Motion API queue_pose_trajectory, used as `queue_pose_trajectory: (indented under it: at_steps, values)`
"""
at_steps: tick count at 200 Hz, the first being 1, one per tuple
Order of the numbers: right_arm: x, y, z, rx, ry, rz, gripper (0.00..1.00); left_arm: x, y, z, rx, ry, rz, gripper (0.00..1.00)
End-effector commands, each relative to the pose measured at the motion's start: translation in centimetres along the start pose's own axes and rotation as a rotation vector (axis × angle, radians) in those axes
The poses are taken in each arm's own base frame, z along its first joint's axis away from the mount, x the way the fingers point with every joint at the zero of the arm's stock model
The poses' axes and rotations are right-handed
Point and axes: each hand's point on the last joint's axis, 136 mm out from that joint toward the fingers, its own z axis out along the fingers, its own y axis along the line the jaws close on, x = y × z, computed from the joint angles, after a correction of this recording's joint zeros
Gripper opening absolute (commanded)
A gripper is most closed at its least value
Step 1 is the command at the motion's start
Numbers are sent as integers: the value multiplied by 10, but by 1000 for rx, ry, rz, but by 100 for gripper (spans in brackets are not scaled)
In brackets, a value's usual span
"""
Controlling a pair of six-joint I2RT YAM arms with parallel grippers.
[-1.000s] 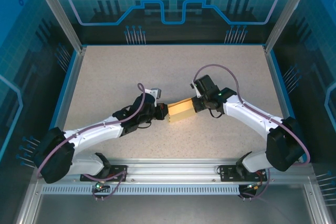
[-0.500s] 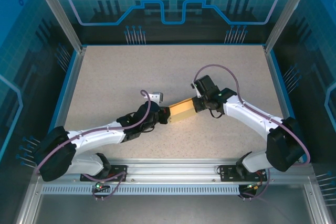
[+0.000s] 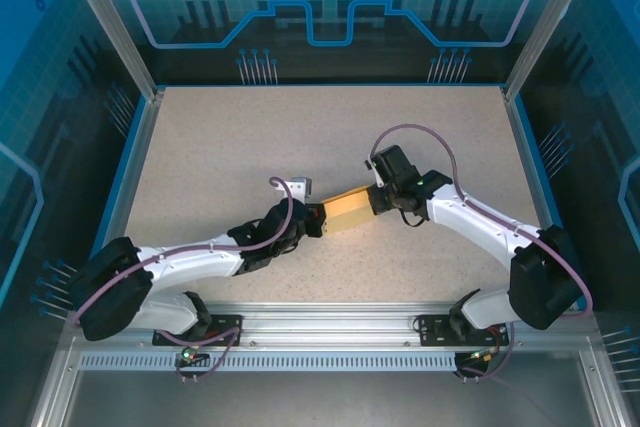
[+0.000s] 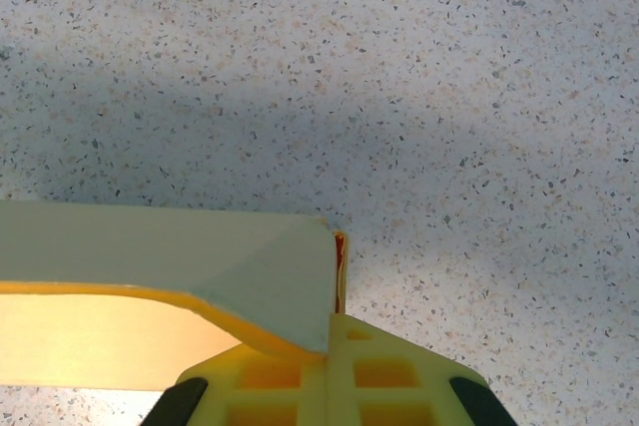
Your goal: Fold the paper box
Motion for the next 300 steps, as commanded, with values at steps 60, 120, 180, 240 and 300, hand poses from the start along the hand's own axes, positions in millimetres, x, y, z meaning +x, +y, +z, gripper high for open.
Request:
queue_pose_trajectory:
  at_steps: [60, 120, 180, 240, 300]
  values:
    - [8, 23, 0, -78, 13, -47, 4, 7, -15, -10, 93, 10, -117, 2]
    - [9, 23, -2, -73, 14, -48, 4, 1, -13, -8, 123, -17, -204, 2]
    - [10, 21, -3, -65, 11, -52, 4, 13, -6, -4, 97, 25, -171, 0]
    - [8, 22, -4, -66, 4, -49, 4, 39, 17, -5, 26, 85, -69, 1]
    - [11, 22, -3, -69, 9, -41, 4, 54, 18, -1, 25, 108, -1, 2]
